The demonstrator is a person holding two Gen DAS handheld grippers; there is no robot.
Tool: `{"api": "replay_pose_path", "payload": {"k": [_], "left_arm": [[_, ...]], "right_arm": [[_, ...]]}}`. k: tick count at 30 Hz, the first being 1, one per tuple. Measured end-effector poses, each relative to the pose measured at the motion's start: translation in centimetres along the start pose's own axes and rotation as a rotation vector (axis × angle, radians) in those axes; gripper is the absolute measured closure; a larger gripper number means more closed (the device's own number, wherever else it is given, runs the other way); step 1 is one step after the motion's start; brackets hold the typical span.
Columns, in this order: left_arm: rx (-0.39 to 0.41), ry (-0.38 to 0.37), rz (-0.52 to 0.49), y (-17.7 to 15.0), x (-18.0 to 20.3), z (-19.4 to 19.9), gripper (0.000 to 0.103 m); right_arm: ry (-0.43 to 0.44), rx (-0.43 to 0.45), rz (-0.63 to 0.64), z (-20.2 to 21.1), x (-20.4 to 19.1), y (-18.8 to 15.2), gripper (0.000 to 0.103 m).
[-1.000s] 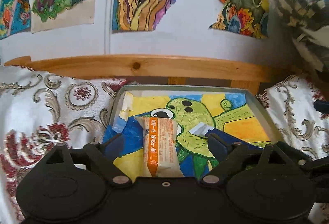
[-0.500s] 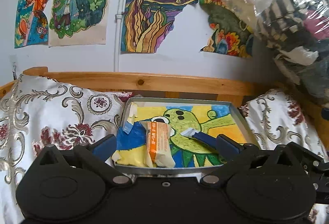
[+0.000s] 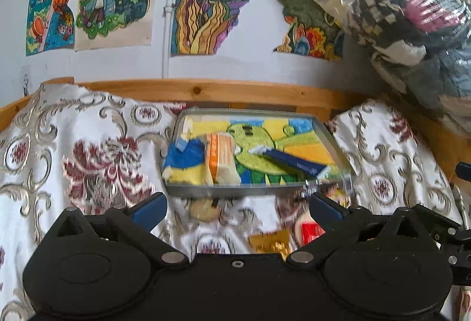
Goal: Organize snacks
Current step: 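Move both tools back toward the remaining snacks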
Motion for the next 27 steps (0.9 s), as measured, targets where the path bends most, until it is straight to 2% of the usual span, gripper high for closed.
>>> {"api": "replay_pose_path", "payload": {"k": [12,20,27], "left_arm": [[-0.112,0.001,-0.029,-4.9,-0.2,0.7,0.001],[-0.193,-0.017,-0.044,-7.1,-0.4,-0.2,0.001],[-0.246,-0.042,-0.072,-8.1,-0.1,-1.7,0.001]], "right_arm": [[0.049,-0.157,-0.035,2.8,-1.3,-4.6,0.0],[0.102,-0.281,-0.045,2.7,-2.6,-7.0,0.0],[0.16,-0.338,-0.033,1.9,-3.6,-8.0,0.0]]}}
Point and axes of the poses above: each gripper's, at about its wrist camera, not at the fingertips, and z roughly against the way its jaws point, x to its right, y to its top, the point moved 1 cm from there along -z, roughly the way its jaws point, and after that the axes turned 5 degrees about z, right-handed, at the moved point
